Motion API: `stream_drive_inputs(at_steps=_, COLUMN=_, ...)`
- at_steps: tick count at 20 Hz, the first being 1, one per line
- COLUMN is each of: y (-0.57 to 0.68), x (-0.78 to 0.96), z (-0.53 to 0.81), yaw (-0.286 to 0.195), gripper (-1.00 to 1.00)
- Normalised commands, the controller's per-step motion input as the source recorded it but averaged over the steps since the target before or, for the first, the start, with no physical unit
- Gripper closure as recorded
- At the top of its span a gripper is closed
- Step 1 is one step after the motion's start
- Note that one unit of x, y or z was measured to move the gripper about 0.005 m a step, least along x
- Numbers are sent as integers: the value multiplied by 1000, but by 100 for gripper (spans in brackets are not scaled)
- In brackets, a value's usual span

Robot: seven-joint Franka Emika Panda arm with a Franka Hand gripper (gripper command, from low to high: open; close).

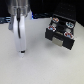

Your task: Open the kcup holder, insert the kcup into the holder, and close the kcup holder

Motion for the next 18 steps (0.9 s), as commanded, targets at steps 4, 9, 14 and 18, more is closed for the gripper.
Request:
stream_drive_inputs(at_steps=4, y=-392, x=-132, z=-396, yaw=-244, gripper=-100)
stream_drive_inputs(at_steps=9, y=-83, x=-64, z=-287, yaw=-179, gripper=-100)
stream_drive_inputs(at_steps=14, y=39, x=-24, z=-84, yaw=-65, gripper=-100)
stream_drive_inputs(at_steps=18, y=164, x=-26, z=-30, yaw=13, gripper=-100)
